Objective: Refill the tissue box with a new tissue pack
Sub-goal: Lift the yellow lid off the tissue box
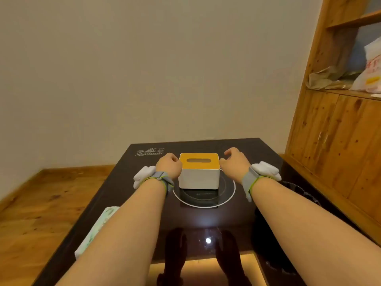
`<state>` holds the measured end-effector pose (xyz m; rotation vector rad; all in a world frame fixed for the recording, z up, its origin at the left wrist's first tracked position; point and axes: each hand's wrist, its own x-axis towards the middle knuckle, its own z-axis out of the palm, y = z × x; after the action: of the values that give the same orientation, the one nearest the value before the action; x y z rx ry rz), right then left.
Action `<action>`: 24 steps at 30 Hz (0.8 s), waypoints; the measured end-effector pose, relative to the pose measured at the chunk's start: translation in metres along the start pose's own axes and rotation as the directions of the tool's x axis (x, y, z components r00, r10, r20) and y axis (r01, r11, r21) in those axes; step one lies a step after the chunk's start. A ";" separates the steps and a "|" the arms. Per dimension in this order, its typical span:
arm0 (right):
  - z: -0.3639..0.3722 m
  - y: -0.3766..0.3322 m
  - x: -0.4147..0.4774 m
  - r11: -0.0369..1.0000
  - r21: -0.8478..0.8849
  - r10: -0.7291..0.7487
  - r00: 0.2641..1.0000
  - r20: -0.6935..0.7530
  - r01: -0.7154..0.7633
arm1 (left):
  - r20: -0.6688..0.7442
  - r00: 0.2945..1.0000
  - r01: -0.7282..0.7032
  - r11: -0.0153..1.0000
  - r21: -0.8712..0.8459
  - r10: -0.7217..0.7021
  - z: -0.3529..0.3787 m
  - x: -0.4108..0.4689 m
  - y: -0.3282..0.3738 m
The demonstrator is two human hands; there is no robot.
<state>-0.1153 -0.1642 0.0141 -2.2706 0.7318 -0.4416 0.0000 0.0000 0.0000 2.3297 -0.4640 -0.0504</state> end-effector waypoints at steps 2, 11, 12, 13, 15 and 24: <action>0.010 0.005 0.013 0.998 0.025 0.054 0.999 -0.006 -0.054 | 0.001 0.999 0.049 0.999 -0.006 -0.049 0.011 0.011 -0.006; 0.072 0.031 0.055 0.964 0.160 0.202 0.977 0.069 -0.211 | -0.026 0.986 0.161 0.979 -0.121 -0.165 0.058 0.050 -0.043; 0.075 0.032 0.056 0.961 0.169 0.208 0.975 0.080 -0.218 | -0.028 0.985 0.164 0.978 -0.131 -0.169 0.059 0.052 -0.044; 0.078 0.034 0.057 0.958 0.181 0.207 0.974 0.089 -0.221 | -0.020 0.985 0.168 0.975 -0.144 -0.172 0.061 0.055 -0.045; 0.084 0.037 0.060 0.956 0.199 0.199 0.975 0.101 -0.216 | 0.027 0.986 0.168 0.975 -0.148 -0.166 0.067 0.059 -0.047; 0.075 0.026 0.038 0.952 0.235 0.166 0.975 0.145 -0.197 | -0.022 0.981 0.184 0.964 -0.192 -0.191 0.066 0.036 -0.041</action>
<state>-0.0580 -0.1639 -0.0527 -1.9574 0.7685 -0.2839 0.0348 -0.0301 -0.0720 2.1759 -0.2069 -0.1325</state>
